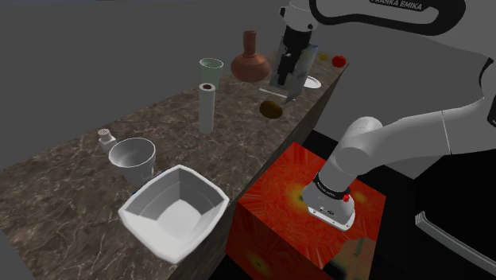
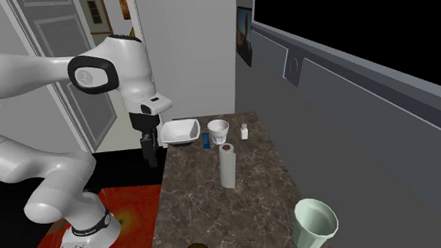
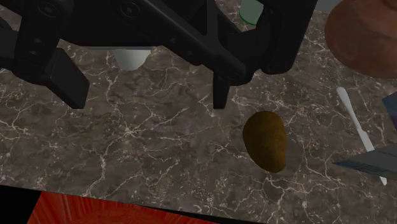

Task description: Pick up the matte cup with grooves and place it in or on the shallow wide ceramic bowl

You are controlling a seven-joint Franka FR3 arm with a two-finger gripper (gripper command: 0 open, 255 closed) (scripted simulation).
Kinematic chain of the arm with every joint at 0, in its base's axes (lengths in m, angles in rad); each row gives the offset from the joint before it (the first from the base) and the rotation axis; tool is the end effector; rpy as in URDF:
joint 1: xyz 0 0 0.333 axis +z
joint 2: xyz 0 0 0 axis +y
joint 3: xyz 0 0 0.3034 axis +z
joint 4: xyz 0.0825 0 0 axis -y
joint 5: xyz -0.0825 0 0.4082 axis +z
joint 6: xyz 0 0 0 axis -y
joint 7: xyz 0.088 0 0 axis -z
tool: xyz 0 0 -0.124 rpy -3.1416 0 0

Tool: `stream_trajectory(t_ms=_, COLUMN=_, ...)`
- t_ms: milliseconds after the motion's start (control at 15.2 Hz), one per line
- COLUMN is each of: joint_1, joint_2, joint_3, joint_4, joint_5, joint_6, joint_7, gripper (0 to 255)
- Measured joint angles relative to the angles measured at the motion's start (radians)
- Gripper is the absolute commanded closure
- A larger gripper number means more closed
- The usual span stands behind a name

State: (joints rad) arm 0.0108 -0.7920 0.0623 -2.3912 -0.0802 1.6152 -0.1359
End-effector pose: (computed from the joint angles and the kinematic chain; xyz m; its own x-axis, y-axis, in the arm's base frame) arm 0.3421 0.0188 0.5534 0.9813 0.1924 -0.0022 0.1912 -0.9736 0.1250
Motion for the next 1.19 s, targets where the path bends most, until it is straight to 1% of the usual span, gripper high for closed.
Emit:
stream_trajectory(t_ms=66, joint_1=0.0, joint_2=0.0, joint_3=0.0, joint_4=0.0, joint_5=0.0, joint_6=0.0, joint_7=0.0, gripper=0)
stream_trajectory(t_ms=198, joint_1=0.009, joint_2=0.019, joint_3=0.024, joint_4=-0.002, joint_5=0.015, joint_6=0.019, joint_7=0.026, gripper=0)
stream_trajectory(t_ms=594, joint_1=0.045, joint_2=0.126, joint_3=0.139, joint_4=0.019, joint_5=0.071, joint_6=0.1, joint_7=0.148, gripper=0)
stream_trajectory(t_ms=858, joint_1=0.06, joint_2=0.224, joint_3=0.215, joint_4=0.061, joint_5=0.092, joint_6=0.156, joint_7=0.23, gripper=0)
stream_trajectory(t_ms=1188, joint_1=0.073, joint_2=0.374, joint_3=0.319, joint_4=0.146, joint_5=0.093, joint_6=0.216, joint_7=0.35, gripper=0)
